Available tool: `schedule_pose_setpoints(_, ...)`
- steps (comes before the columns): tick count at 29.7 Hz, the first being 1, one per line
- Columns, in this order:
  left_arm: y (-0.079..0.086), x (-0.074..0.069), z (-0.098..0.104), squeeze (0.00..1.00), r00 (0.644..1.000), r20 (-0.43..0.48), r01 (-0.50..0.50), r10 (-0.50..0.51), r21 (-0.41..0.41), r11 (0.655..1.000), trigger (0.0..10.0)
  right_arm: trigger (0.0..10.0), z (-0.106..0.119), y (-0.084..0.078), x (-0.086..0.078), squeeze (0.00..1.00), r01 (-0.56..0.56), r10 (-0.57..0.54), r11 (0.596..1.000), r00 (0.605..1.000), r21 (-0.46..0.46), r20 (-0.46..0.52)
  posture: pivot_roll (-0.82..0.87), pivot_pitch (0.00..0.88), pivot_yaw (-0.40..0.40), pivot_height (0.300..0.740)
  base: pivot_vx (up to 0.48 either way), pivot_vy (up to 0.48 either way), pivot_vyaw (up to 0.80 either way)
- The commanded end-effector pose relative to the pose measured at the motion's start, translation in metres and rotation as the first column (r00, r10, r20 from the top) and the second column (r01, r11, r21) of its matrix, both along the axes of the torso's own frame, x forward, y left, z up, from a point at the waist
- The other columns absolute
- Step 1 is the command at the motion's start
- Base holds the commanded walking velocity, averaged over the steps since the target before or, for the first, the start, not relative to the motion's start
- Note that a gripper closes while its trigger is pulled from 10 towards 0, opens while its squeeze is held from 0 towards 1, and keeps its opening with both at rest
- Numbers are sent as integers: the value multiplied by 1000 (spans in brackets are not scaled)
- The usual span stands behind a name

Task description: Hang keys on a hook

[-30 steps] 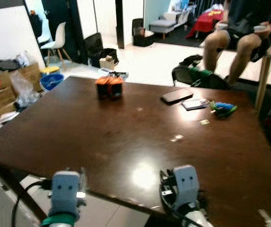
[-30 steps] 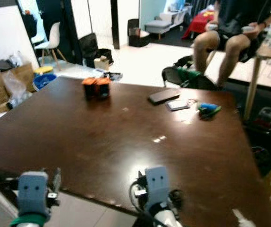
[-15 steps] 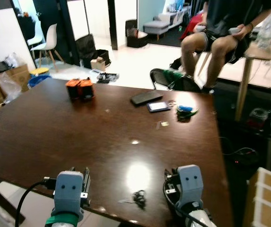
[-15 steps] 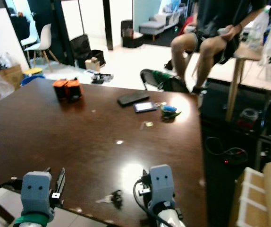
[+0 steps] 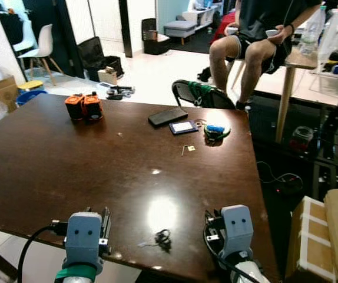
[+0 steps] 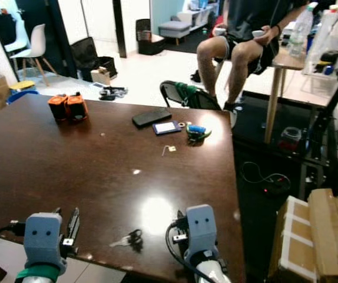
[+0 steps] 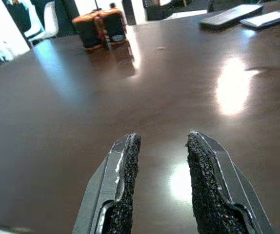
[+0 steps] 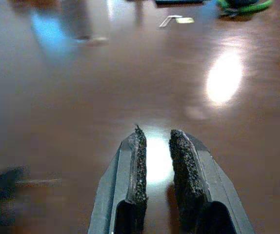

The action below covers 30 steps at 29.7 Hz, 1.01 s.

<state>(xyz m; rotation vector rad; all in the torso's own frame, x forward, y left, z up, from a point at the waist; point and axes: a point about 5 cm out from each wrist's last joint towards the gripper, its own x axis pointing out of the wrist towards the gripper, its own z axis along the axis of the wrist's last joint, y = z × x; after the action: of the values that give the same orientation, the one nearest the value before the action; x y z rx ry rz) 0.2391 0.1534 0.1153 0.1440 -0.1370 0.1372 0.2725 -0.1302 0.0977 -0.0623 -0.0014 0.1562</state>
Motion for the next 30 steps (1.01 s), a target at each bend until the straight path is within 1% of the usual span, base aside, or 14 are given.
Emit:
schedule_pose_setpoints(1, 1, -1, -4, 0, 1000, -22, -2, 2, 8, 1000, 10000, 10000, -4, 2, -1, 0, -6, 6, 1000, 1000, 5, -18, -160, 36, 114, 740, 0, 0, 0)
schedule_pose_setpoints(9, 1, 0, -7, 0, 999, -41, 3, -3, -3, 1000, 10000, 10000, -4, 2, 0, 0, -6, 6, 1000, 1000, 7, -20, -158, 22, 118, 740, 0, 0, 0)
schedule_pose_setpoints(16, 4, 4, -10, 0, 998, -60, 7, -9, -32, 999, 10000, 10000, -5, 4, 3, 0, -5, 5, 1000, 1000, 10, -22, -144, 19, 110, 740, 0, 0, 0)
schedule_pose_setpoints(20, 10, 13, -11, 0, 997, -71, -6, 4, -27, 1000, 10000, 10000, -4, 10, 12, 0, -20, 20, 1000, 999, 6, -33, -121, 37, 60, 740, 0, 0, 0)
schedule_pose_setpoints(22, 10, 13, -11, 0, 997, -71, -6, 4, -27, 1000, 10000, 10000, -4, 10, 12, 0, -20, 20, 1000, 999, 6, -33, -121, 37, 60, 740, 0, 0, 0)
schedule_pose_setpoints(23, 11, 16, -9, 0, 998, -65, -20, 20, -1, 1000, 10000, 10000, -3, 13, 17, 0, -46, 45, 999, 998, -18, -39, -121, 38, 33, 740, 0, 0, 0)
schedule_pose_setpoints(24, 11, 16, -9, 0, 998, -65, -20, 20, -1, 1000, 10000, 10000, -3, 13, 17, 0, -46, 45, 999, 998, -18, -39, -121, 38, 33, 740, 0, 0, 0)
schedule_pose_setpoints(25, 10, 18, -7, 0, 998, -59, -22, 23, 7, 1000, 10000, 10000, -1, 14, 21, 0, -61, 60, 998, 997, -25, -40, -123, 31, 8, 740, 0, 0, 0)
schedule_pose_setpoints(26, 10, 18, -7, 0, 998, -59, -22, 23, 7, 1000, 10000, 10000, -1, 14, 21, 0, -61, 60, 998, 997, -25, -40, -123, 31, 8, 740, 0, 0, 0)
schedule_pose_setpoints(27, 9, 18, -2, 0, 999, -32, -24, 24, 4, 1000, 10000, 10000, 2, 15, 24, 0, -80, 79, 997, 996, -20, -37, -123, 39, -8, 740, 0, 0, 0)
schedule_pose_setpoints(28, 10, 17, 3, 0, 999, -9, -45, 45, -25, 999, 10000, 10000, 4, 14, 26, 0, -92, 92, 996, 995, -14, -33, -118, 41, -18, 740, 0, 0, 0)
schedule_pose_setpoints(29, 10, 17, 3, 0, 999, -9, -45, 45, -25, 999, 10000, 10000, 4, 14, 26, 0, -92, 92, 996, 995, -14, -33, -118, 41, -18, 740, 0, 0, 0)
schedule_pose_setpoints(30, 12, 16, 7, 0, 998, 8, -63, 64, -53, 997, 10000, 10000, 8, 14, 28, 0, -100, 100, 995, 995, -10, -18, -118, 40, -19, 740, 0, 0, 0)
